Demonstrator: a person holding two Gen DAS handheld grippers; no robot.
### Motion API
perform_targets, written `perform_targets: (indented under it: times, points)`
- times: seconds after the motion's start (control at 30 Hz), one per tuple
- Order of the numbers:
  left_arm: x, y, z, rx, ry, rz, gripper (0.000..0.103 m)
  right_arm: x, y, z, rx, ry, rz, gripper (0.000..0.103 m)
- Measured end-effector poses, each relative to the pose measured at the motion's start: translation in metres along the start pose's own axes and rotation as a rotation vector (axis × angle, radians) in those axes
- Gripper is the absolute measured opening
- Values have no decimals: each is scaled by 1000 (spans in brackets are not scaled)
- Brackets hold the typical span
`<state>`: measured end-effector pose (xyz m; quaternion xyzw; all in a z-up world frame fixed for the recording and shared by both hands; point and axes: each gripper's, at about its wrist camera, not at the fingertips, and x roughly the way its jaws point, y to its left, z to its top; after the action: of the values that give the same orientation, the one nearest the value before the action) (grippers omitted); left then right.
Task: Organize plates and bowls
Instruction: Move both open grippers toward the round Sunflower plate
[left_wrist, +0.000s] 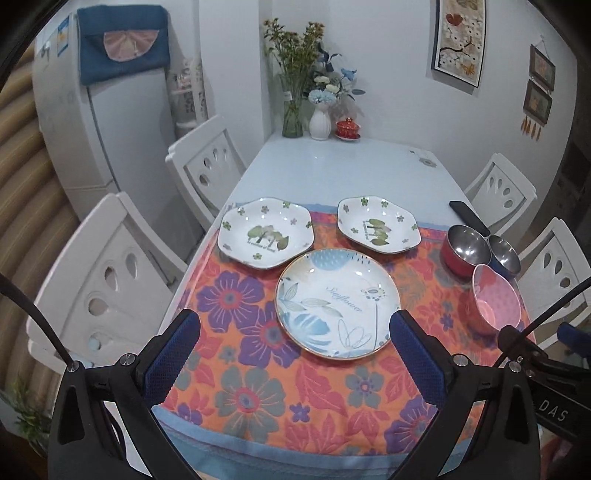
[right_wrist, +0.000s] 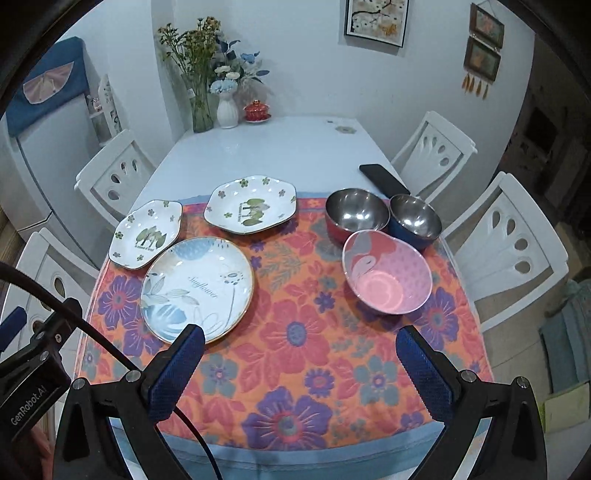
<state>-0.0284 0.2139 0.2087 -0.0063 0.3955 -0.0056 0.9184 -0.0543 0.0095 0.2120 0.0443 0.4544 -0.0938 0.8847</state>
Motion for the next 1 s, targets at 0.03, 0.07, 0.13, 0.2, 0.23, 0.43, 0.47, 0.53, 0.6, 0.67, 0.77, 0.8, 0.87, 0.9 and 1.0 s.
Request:
perform_targets:
  times: [0.03, 0.07, 0.13, 0.2, 0.23, 0.43, 0.47, 0.53, 0.6, 0.67, 0.77, 0.8, 0.87, 0.9, 1.0]
  points:
    - [1, 4, 0, -7, 1, -10, 102, 2, 3, -1, 0, 1, 0, 103]
    - [2, 7, 0, -12, 2, -20, 102, 2, 7, -1, 0, 0, -1, 103]
    - [5, 10, 1, -11, 1, -32, 102, 4, 16, -1, -6, -2, -14, 103]
    - [6, 12, 0, 2, -4, -38, 102, 6, 22, -2, -11, -2, -22, 103]
    - [7, 13, 0, 6, -5, -39, 102, 7, 25, -3, -12, -3, -24, 103]
    - [16, 18, 2, 26, -1, -54, 102, 16, 32, -4, 19, 0, -44, 103]
    - [18, 18, 3, 30, 0, -55, 102, 18, 31, -3, 28, 2, -43, 103]
    - [21, 18, 6, 38, -1, -53, 102, 21, 33, -2, 33, 3, -50, 103]
    - [25, 17, 8, 44, -1, -60, 102, 23, 35, -2, 32, 3, -62, 103]
    - [29, 16, 11, 51, 5, -68, 102, 26, 37, -1, 33, 5, -73, 103]
    - [35, 14, 14, 62, 11, -75, 102, 31, 38, 1, 36, 15, -89, 103]
    - [36, 13, 14, 64, 12, -78, 102, 33, 37, 2, 40, 18, -92, 103]
    - [40, 12, 17, 59, 34, -81, 102, 36, 36, 4, 43, 22, -101, 103]
    - [41, 13, 20, 44, 46, -98, 102, 36, 35, 4, 44, 23, -104, 103]
    - [40, 16, 24, 6, 54, -134, 102, 39, 34, 6, 46, 26, -118, 103]
